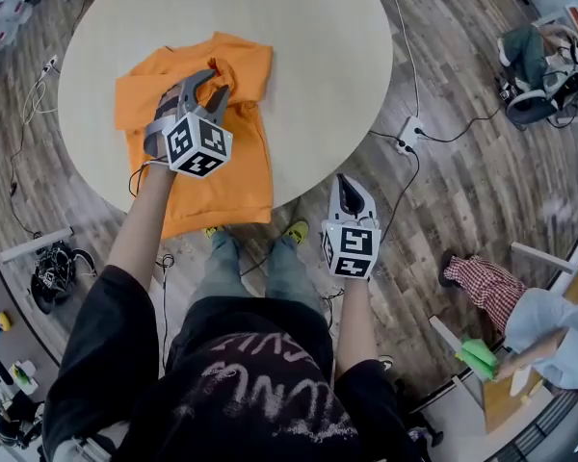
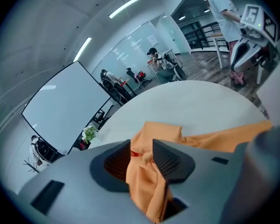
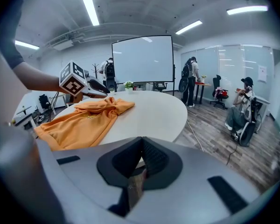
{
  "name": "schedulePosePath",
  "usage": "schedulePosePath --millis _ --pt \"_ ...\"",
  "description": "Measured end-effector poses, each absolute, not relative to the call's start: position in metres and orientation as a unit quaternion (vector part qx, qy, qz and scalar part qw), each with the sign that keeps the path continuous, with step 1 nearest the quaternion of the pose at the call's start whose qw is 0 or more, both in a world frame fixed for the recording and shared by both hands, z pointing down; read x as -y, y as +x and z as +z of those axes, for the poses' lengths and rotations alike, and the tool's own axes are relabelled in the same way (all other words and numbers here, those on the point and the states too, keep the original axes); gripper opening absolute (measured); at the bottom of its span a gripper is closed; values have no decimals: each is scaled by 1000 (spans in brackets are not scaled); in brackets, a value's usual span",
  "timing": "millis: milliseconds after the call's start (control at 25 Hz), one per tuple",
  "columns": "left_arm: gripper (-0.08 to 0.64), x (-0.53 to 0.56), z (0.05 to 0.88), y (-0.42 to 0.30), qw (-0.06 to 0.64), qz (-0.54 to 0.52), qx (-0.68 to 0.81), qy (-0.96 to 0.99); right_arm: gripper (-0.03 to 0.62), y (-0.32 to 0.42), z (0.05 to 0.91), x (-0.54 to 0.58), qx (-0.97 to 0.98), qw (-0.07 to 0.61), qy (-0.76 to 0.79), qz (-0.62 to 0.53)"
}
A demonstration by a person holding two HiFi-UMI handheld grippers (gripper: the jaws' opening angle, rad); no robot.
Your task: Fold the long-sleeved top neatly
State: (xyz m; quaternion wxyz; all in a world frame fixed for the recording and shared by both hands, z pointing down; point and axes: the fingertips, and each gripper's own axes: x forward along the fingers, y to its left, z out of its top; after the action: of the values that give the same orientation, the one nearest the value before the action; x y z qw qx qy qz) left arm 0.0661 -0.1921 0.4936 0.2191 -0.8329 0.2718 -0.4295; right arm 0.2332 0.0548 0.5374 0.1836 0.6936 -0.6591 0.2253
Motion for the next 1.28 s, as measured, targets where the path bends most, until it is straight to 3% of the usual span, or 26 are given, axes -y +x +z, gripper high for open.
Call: schedulePosePath --millis 120,240,440,560,680,760,920,1120,1160,1280 --pt "127 177 495 43 203 -436 -261 -837 5 212 538 -51 688 197 666 209" --pt "20 161 495 5 194 -450 -267 -829 31 183 530 -43 729 196 627 189" --pt "12 117 503 -60 144 -466 -262 -833 100 122 527 -39 794 242 538 148" --pt "14 77 514 -99 108 -477 -268 -830 202 90 539 -49 825 282 472 131" --pt "15 37 522 -131 79 -485 -273 -827 263 63 550 -63 848 326 406 100" --pt "39 11 526 -147 74 -496 -266 -823 298 50 557 -75 855 364 364 61" --pt "207 -32 536 -173 61 -513 -244 -821 341 37 568 -87 848 416 328 -10" --pt "276 -61 567 -198 94 -552 -239 -793 342 29 594 -93 817 472 324 -71" --pt "278 -62 572 -202 109 -559 -240 -786 337 28 598 -92 806 486 327 -83" --pt "275 -50 584 -215 168 -583 -245 -756 220 28 600 -83 769 524 344 -125"
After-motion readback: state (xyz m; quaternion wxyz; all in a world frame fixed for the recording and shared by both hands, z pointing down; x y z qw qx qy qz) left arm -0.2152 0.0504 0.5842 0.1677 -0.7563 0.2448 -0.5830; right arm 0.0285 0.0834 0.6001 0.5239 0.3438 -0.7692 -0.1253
